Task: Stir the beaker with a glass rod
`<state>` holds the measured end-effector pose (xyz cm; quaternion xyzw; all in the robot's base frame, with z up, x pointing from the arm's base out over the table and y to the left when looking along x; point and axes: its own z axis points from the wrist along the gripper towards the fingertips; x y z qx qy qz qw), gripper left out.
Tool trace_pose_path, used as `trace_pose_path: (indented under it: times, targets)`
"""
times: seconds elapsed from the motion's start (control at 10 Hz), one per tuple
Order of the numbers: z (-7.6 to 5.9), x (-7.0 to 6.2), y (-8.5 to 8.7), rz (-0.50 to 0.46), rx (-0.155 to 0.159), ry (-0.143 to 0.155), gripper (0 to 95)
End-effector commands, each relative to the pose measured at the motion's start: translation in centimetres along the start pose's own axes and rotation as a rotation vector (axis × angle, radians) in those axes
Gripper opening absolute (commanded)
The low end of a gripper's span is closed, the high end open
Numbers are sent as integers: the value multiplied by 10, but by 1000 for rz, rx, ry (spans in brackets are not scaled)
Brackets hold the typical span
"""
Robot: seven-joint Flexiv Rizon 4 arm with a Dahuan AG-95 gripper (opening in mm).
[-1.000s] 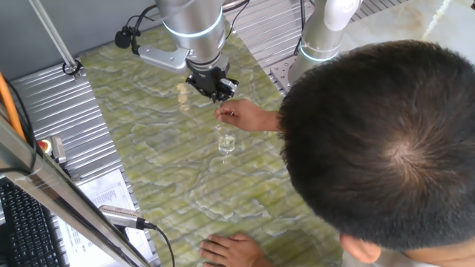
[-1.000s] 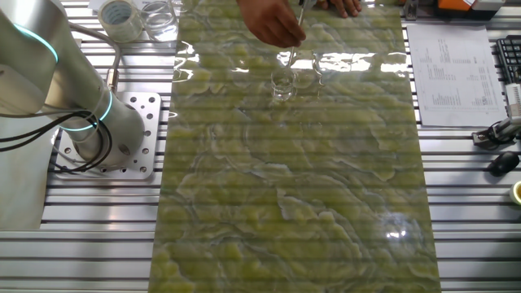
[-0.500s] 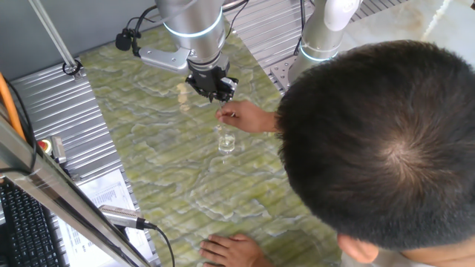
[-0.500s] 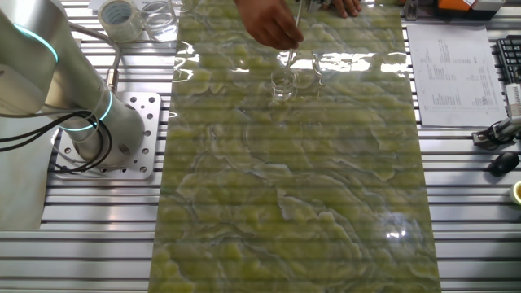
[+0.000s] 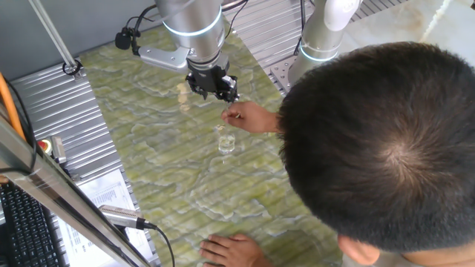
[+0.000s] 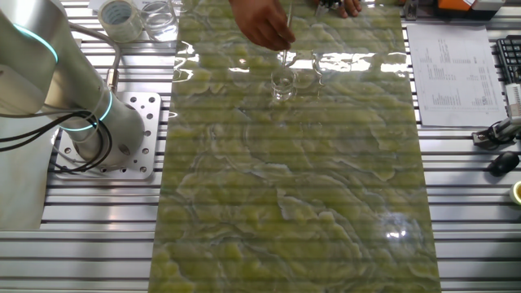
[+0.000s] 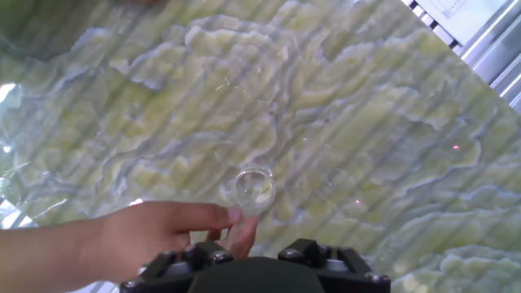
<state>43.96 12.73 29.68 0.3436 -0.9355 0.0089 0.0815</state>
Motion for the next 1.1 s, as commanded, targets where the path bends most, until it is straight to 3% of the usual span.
trace_pose_path:
  times: [0.1, 0.4, 0.5, 0.7, 1.1]
  targets:
    - [0, 0, 0, 18, -1, -1, 950]
    - [-1, -1, 0, 99, -29, -34, 950]
    - [-2, -2, 0, 126, -38, -43, 760]
    - [-6, -6, 0, 239, -28, -71, 760]
    - [-9, -11, 1, 324, -27, -78, 760]
